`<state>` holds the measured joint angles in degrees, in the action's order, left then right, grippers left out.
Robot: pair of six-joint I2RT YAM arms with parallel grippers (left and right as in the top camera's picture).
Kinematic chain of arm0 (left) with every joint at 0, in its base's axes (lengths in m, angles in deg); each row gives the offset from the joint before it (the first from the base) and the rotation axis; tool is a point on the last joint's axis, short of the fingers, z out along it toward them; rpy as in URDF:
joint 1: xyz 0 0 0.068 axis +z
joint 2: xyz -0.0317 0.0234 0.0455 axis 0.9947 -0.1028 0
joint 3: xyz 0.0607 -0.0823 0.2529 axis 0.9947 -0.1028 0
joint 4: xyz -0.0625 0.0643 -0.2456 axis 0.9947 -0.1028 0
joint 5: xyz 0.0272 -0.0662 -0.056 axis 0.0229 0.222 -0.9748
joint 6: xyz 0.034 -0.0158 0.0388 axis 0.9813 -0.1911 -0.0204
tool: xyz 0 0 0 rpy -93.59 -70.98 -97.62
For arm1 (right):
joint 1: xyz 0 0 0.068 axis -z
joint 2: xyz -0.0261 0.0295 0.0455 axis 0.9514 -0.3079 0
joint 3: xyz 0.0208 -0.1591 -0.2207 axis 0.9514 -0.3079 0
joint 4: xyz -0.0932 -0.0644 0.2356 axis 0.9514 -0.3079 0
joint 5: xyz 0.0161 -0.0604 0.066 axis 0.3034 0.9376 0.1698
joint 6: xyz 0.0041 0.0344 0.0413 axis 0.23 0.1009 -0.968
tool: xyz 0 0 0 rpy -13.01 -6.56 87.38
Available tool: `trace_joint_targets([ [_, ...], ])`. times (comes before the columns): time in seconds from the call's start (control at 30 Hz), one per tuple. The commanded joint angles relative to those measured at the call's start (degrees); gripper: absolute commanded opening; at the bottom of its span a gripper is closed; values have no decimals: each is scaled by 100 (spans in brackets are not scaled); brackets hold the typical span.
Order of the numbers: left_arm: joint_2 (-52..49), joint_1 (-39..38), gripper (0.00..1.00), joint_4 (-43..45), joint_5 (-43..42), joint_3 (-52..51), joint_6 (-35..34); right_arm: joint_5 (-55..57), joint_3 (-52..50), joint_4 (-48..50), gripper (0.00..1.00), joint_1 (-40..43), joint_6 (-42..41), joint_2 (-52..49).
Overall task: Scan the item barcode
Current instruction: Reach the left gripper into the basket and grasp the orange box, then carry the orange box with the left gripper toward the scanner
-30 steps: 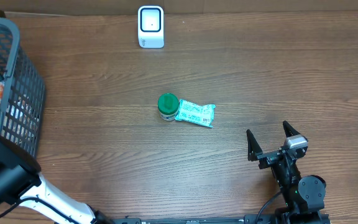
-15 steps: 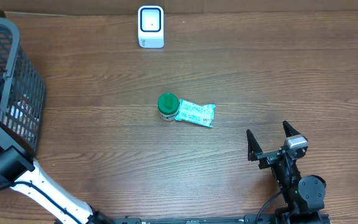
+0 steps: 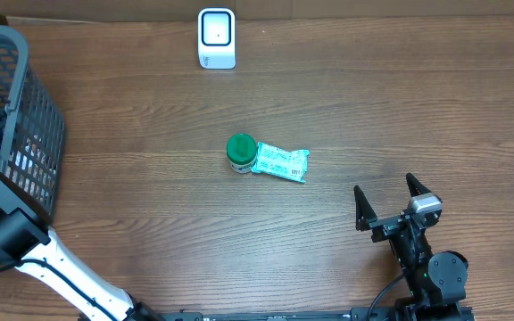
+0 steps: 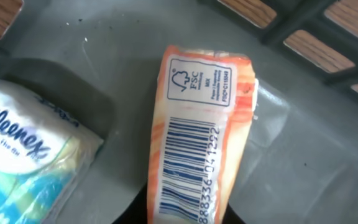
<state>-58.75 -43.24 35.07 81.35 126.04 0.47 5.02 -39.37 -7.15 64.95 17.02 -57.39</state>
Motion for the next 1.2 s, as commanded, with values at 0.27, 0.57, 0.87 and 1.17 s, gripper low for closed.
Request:
trace_joint_targets([
  [0.27,2518,-37,4,-697,-66,168,-341,-24,-59,28,100,7,4,42],
  [0.57,4426,-308,4,-2083,-1307,166,-831,-24,-59,28,100,7,4,42],
  [0.87,4629,-2302,4,-3694,-868,-262,-533,-24,-59,28,100,7,4,42],
  [1.17,4625,-3930,5,-2570,-46,-2260,-1191,-24,-59,26,100,7,4,42],
])
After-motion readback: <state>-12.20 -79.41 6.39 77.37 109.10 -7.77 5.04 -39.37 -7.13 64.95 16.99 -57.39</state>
